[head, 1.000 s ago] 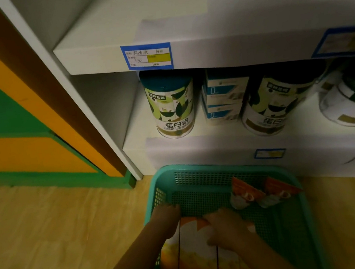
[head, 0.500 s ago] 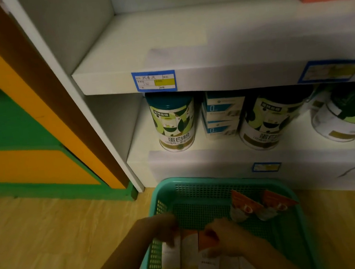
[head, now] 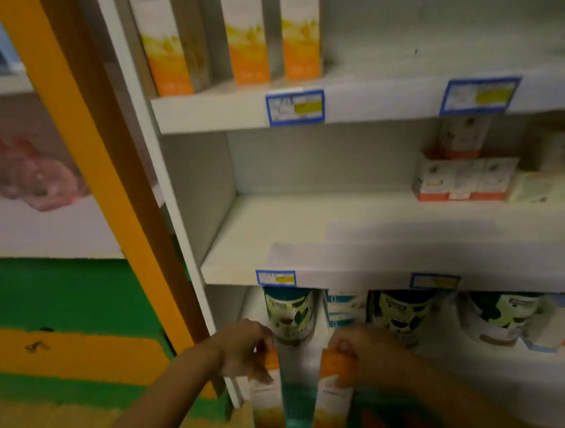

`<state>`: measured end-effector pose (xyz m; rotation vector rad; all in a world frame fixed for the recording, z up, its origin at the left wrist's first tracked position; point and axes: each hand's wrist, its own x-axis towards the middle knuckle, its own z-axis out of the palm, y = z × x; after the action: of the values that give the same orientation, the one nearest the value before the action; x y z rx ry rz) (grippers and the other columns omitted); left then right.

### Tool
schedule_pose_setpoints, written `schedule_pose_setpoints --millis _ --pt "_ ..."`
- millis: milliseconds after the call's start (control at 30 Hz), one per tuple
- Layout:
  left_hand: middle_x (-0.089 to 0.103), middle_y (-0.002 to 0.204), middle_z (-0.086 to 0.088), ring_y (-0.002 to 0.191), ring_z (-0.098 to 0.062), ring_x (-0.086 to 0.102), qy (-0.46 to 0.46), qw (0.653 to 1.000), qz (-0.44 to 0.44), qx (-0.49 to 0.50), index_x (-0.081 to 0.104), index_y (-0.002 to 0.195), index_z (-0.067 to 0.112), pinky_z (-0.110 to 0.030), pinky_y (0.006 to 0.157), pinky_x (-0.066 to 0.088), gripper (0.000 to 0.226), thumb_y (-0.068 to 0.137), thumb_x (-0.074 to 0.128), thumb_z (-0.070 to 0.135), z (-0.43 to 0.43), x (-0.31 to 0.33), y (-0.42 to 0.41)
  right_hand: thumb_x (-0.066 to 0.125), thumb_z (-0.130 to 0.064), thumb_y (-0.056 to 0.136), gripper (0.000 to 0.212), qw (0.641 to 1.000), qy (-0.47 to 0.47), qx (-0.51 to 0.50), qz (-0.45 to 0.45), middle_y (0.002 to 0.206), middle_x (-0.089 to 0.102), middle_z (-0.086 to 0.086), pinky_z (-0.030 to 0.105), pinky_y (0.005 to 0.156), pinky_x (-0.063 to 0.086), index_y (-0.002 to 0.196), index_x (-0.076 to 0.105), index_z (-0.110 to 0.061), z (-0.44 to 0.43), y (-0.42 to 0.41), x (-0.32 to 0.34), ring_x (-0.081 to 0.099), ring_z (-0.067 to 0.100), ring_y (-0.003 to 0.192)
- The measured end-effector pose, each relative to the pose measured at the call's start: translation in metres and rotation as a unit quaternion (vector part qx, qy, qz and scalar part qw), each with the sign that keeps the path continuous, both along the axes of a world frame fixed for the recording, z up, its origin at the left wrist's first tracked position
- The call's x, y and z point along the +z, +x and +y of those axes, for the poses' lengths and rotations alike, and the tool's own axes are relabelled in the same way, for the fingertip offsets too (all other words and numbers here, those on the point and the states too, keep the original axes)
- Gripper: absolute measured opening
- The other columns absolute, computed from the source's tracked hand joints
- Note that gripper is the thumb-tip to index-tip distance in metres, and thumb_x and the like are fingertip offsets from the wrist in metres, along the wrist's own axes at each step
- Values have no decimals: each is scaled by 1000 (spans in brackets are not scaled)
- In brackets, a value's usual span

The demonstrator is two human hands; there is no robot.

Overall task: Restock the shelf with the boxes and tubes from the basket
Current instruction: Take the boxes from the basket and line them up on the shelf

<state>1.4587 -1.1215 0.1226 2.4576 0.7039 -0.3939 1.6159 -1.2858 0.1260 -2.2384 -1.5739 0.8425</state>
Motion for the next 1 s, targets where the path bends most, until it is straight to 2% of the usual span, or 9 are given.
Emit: schedule_pose_setpoints --millis 67,167,300,400,533,600,767,867,1000 --pt "56 92 0 99 -23 57 20 999 -24 17 63 100 11 -23 81 41 26 78 69 23 3 44 5 72 -30 77 31 999 27 9 -22 90 53 -16 17 76 42 97 49 -32 2 8 42 51 8 92" --pt "56 87 0 108 -34 58 116 991 -45 -49 64 87 17 -38 96 48 8 80 66 16 6 109 7 74 -33 74 42 996 58 5 -69 116 61 -1 31 90 49 112 57 -24 0 15 108 57 16 104" --pt "51 96 8 89 -8 51 135 985 -87 -61 59 109 14 -9 70 39 37 78 69 32 -8 210 14 78 -32 69 42 988 112 -1 -110 102 60 -8 21 80 49 107 61 -27 -6 24 191 54 6 91" --pt "54 94 8 76 -1 50 182 974 -99 -88 59 108 13 -9 63 37 35 79 69 31 -19 272 17 79 -31 68 41 980 147 4 -133 97 57 -10 12 69 43 104 61 -28 -15 26 249 55 5 88" --pt "55 98 6 87 -6 53 211 963 -124 -110 58 111 12 -10 65 43 36 80 68 29 -35 345 21 78 -27 71 42 972 184 -4 -145 109 65 -1 25 85 51 109 62 -21 -31 28 324 61 14 99" --pt "55 100 6 92 -9 55 234 954 -147 -120 57 111 14 -13 68 46 35 81 67 29 -39 377 25 76 -25 73 42 968 203 -7 -149 110 65 1 18 79 49 112 61 -18 -39 31 357 61 16 100" --pt "66 107 -3 98 -18 64 288 923 -221 -128 61 110 11 -29 85 53 34 81 66 28 -45 433 44 70 -19 79 41 958 239 -54 -151 107 58 0 21 75 49 118 56 -15 -45 41 415 58 18 97" --pt "65 108 -8 97 -21 62 334 897 -261 -124 61 111 8 -35 88 52 37 80 67 28 -43 445 64 71 -16 79 40 947 265 -77 -163 109 59 4 23 72 52 116 56 -13 -38 51 428 58 16 93" --pt "63 112 -12 95 -24 56 388 871 -280 -110 59 115 6 -32 84 44 41 82 66 29 -30 442 94 72 -18 77 44 932 278 -110 -203 118 60 9 33 87 53 117 56 -12 -23 67 429 59 22 104"
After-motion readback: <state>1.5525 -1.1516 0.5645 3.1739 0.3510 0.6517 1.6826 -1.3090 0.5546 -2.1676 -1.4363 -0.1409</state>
